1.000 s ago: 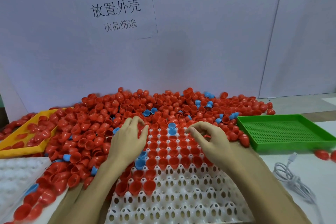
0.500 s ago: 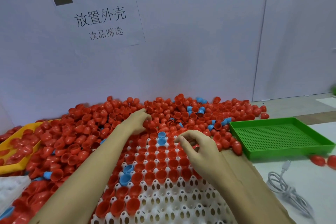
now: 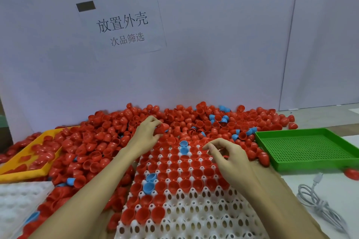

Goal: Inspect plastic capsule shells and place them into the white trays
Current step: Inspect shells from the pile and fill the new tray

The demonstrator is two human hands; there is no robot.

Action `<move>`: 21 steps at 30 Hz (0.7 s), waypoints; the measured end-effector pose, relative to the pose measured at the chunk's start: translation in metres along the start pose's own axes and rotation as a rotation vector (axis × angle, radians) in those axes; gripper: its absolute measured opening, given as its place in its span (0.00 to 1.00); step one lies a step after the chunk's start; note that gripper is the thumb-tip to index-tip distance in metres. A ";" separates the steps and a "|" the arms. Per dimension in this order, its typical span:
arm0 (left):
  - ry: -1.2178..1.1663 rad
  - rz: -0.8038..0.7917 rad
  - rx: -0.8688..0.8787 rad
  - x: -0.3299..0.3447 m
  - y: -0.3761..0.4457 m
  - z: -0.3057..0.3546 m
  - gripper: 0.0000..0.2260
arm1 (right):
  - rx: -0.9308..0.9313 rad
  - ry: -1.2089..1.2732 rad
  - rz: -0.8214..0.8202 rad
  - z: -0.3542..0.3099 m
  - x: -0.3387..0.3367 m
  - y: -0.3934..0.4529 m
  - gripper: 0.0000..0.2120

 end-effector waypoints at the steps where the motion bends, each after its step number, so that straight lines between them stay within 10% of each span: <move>1: -0.007 -0.019 0.018 -0.001 -0.001 0.000 0.17 | 0.006 0.001 -0.005 0.001 0.000 0.000 0.11; 16: -0.240 0.131 0.060 -0.009 -0.002 0.045 0.16 | 0.050 0.069 0.022 0.009 -0.002 0.004 0.08; 21: -0.578 0.114 -0.032 -0.006 -0.062 0.090 0.17 | 0.013 0.191 -0.193 -0.009 0.006 -0.002 0.31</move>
Point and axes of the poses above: each hand's wrist, its own y-axis towards the middle knuckle, its own x-axis out of the palm, z = x × y, the point moved 4 cm from there along y, towards the middle knuckle, and after that the axes turned 8 degrees about -y, right-handed, at the moved point
